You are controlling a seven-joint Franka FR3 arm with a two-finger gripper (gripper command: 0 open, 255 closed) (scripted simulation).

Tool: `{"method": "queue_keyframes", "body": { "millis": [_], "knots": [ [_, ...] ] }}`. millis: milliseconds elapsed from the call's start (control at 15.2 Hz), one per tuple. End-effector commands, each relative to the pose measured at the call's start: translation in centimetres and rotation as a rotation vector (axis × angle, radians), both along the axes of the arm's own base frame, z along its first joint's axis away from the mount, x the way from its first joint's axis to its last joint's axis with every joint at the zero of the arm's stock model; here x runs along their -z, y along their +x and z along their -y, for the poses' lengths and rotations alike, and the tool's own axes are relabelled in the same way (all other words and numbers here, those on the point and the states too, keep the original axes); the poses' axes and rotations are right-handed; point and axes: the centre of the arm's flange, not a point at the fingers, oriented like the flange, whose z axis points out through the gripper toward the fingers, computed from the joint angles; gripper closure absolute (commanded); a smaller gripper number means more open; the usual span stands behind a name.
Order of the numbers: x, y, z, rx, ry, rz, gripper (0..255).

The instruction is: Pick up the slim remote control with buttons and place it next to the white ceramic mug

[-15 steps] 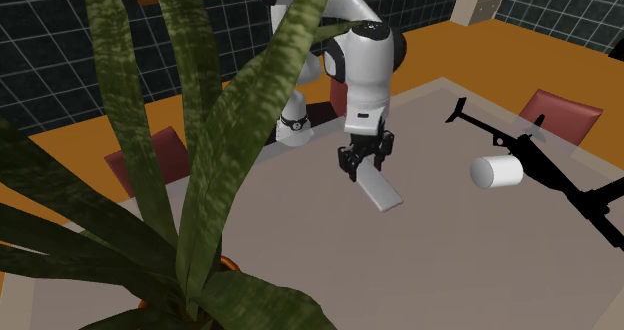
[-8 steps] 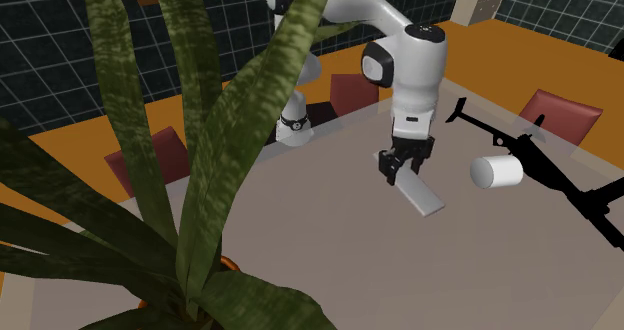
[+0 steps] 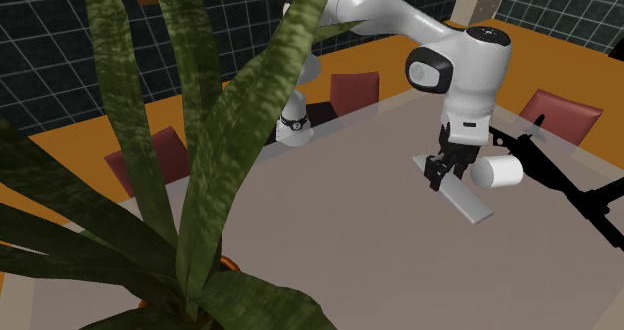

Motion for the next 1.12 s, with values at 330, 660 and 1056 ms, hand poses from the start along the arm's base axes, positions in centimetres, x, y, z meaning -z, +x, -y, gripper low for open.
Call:
{"method": "queue_keyframes", "body": {
  "millis": [330, 660, 1056],
  "knots": [
    [0.2, 3.6, -8.8, 0.001, 0.001, 0.000, 255],
    [2.3, 4.6, -11.0, 0.001, 0.001, 0.000, 255],
    [5.5, 4.6, -11.0, 0.001, 0.001, 0.000, 255]
  ]
}}
